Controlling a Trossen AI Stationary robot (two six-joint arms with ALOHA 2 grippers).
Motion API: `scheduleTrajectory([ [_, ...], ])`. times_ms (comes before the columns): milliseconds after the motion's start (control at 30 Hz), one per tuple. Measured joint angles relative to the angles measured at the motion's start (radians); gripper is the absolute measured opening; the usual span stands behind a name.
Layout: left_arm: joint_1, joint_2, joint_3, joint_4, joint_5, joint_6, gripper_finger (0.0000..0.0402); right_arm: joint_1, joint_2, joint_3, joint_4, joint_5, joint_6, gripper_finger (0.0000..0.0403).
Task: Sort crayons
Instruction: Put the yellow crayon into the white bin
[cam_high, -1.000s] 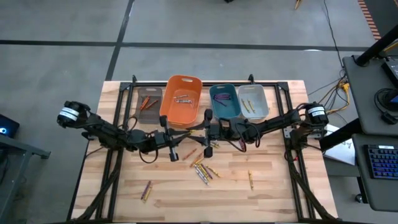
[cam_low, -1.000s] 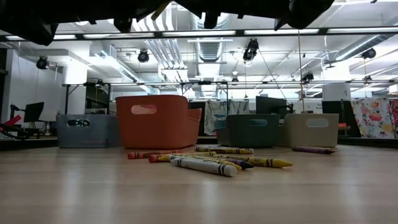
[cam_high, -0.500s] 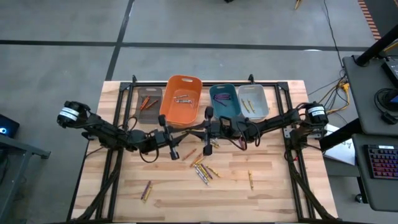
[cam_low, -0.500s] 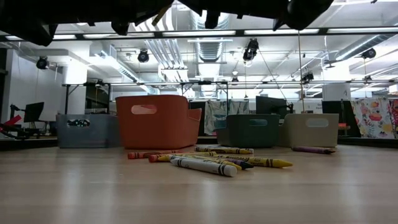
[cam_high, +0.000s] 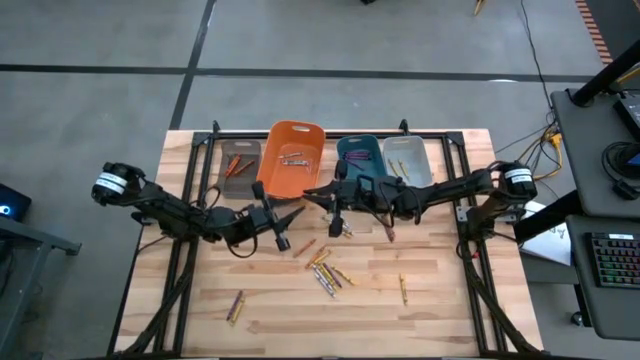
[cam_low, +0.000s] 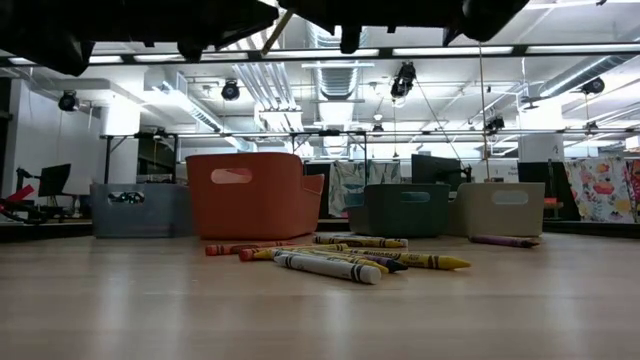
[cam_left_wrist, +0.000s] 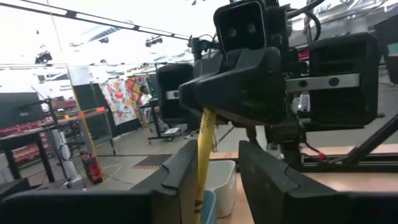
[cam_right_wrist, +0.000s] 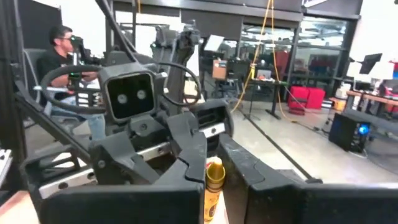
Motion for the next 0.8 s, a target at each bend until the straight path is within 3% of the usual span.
scheduleTrajectory([
  [167,0.017,-0.006,-0.001,-0.004,-0.071,0.005,0.0118,-0.008,-0.038,0.031,-0.155,0.084,-0.007,0.0013],
  [533,0.047,-0.02,-0.008,-0.029,-0.13,0.012,0.0123,-0.105,-0.065,0.252,-0.922,0.476,0.009,0.0013],
  [633,0.049,-0.029,-0.011,-0.038,-0.131,0.012,0.0123,-0.179,-0.065,0.302,-1.168,0.581,0.094,0.0013],
  [800,0.056,-0.032,-0.013,-0.04,-0.131,0.012,0.0123,-0.362,-0.065,0.326,-1.546,0.566,0.387,0.0013],
])
